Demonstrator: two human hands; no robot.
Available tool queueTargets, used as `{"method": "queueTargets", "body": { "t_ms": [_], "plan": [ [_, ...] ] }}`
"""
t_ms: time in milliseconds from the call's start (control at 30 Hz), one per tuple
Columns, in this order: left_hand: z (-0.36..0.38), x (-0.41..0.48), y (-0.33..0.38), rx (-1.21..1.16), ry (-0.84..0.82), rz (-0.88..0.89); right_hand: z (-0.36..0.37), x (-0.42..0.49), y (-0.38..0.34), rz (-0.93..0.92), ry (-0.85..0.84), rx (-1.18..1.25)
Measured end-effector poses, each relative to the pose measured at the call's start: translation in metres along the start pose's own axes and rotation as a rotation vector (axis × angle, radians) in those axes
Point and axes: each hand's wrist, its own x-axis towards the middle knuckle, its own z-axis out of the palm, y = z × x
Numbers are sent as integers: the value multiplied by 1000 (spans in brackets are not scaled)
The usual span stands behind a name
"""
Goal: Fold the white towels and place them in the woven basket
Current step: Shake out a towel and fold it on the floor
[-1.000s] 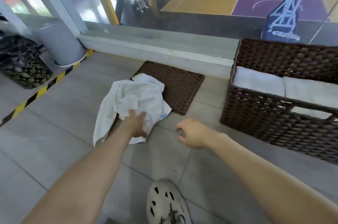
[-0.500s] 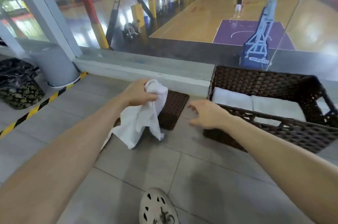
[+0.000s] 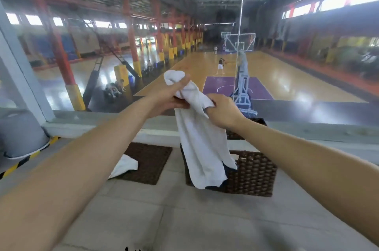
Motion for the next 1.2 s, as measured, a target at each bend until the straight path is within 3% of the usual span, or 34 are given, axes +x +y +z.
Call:
{"method": "queueTargets", "body": {
  "t_ms": [167,267,367,500,567,733,867,967,1067,1200],
  "plan": [
    [16,17,20,100,-148,116,-73,-1,31,208,114,141],
    [20,52,6,236,21,83,-104,-5,54,335,117,216],
    [17,79,-18,378,128,9,-126,-12,76,419,-42,96],
    [53,62,-25,486,110,50,-119,-22,77,404,-334,80],
    [80,57,-31,513,78,34,-98,-27,62,391,-388,33],
    [127,38,-32,621,-9,126,-45,-29,47,161,-226,-261],
    [81,30,-43,729,-207,179,-57,-26,62,155,-11,-254],
    [45,17,-64,834,-365,55,-69,-18,63,139,36,-316],
    [20,4,-85,993,-376,-23,-78,-12,64,161,9,-444],
    [13,-13,-91,951,-188,3,-71,-44,58,110,-284,-651]
  ]
}}
